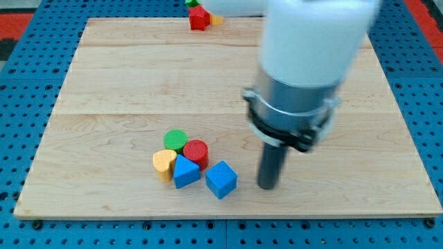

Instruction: Push the blue blocks into the red circle

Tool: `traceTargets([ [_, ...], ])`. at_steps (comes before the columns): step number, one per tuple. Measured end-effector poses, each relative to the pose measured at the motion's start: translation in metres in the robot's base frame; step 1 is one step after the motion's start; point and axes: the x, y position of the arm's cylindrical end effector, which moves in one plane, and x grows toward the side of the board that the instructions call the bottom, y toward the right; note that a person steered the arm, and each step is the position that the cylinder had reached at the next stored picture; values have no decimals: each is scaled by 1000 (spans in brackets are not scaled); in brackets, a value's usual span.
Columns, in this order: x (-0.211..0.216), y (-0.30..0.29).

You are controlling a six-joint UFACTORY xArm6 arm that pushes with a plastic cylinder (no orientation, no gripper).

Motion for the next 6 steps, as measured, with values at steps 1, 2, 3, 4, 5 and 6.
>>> traceTargets([
  [1,44,10],
  [2,45,-52],
  [3,9,-80],
  [4,-22,-94],
  [5,21,-66],
  [6,52,-59],
])
